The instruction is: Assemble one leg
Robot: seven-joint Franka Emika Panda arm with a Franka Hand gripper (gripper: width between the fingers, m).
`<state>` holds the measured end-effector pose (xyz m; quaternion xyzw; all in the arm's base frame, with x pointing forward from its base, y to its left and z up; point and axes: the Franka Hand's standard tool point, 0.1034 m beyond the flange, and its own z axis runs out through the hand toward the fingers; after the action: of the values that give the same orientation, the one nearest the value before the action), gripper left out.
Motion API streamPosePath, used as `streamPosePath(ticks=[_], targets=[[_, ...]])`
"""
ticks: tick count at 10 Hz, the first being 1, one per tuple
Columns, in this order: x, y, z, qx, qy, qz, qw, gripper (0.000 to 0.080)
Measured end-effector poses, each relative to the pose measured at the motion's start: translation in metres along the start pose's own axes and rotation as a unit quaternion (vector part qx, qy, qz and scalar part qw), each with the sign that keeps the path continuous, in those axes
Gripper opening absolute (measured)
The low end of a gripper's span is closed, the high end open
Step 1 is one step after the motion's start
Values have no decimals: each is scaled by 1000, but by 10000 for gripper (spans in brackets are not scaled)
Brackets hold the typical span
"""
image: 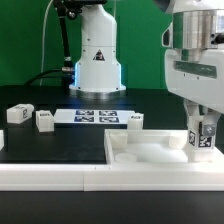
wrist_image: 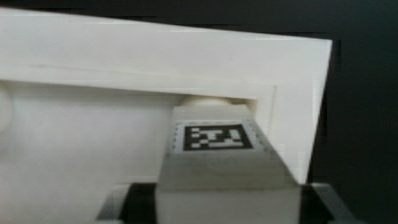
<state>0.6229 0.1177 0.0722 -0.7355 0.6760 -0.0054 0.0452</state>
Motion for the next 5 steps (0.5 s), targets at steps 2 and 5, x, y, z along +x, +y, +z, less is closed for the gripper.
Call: streamPosePath(ticks=[2,5], targets=[[0,0,0,0,0,-16,1000,362],[-1,-1,0,1,0,-97,995,631]])
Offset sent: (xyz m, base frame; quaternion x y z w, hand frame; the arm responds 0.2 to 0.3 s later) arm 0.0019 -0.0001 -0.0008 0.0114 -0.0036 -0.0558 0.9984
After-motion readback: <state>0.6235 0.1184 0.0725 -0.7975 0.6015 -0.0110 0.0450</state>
